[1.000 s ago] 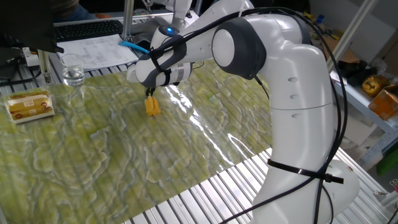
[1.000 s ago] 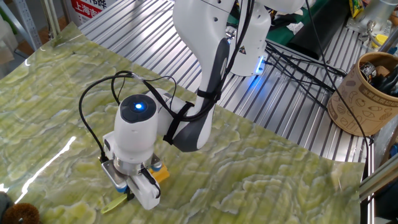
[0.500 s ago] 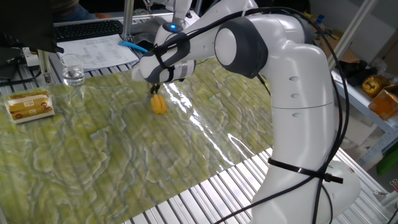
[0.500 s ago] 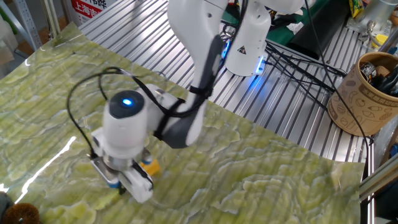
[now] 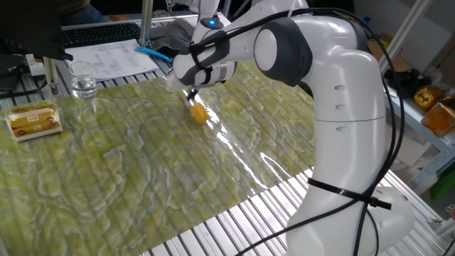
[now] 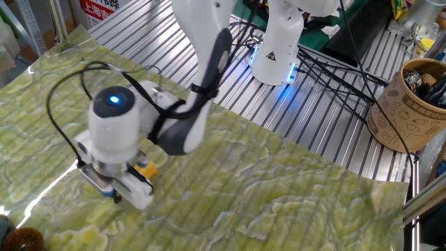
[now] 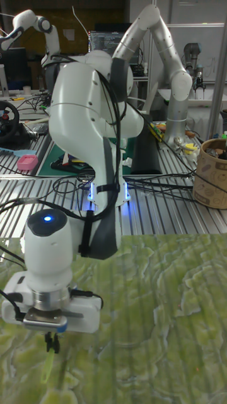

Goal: Scrub the table with a brush

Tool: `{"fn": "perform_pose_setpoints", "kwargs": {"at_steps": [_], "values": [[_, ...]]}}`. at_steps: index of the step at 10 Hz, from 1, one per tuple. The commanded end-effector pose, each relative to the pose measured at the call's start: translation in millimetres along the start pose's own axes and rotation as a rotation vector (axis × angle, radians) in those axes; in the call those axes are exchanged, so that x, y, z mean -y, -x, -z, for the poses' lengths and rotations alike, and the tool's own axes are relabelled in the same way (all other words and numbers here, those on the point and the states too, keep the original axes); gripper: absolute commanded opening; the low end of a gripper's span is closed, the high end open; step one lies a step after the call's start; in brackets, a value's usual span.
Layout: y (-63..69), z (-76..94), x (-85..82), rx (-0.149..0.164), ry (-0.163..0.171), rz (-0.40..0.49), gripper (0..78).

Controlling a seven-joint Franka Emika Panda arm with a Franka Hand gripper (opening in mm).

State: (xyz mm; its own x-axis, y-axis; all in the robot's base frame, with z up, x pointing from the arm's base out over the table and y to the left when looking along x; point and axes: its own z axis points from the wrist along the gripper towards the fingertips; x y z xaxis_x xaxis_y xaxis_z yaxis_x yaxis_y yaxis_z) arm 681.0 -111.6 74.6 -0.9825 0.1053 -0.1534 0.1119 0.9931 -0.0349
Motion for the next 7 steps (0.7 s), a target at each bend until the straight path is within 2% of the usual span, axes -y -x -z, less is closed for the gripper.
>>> {"fn": "perform_pose_setpoints", "kwargs": {"at_steps": [1, 2, 4, 5, 7], "values": [[7.4, 14.0, 40.4, 0.007, -0.113, 0.15, 1.7], [7.4, 12.2, 41.1, 0.027, -0.154, 0.159, 1.7], [6.3, 5.7, 37.3, 0.045, -0.162, 0.129, 1.7], [4.6, -0.7, 33.9, 0.072, -0.168, 0.108, 1.7], [2.4, -9.9, 27.4, 0.086, -0.165, 0.078, 1.7]]}}
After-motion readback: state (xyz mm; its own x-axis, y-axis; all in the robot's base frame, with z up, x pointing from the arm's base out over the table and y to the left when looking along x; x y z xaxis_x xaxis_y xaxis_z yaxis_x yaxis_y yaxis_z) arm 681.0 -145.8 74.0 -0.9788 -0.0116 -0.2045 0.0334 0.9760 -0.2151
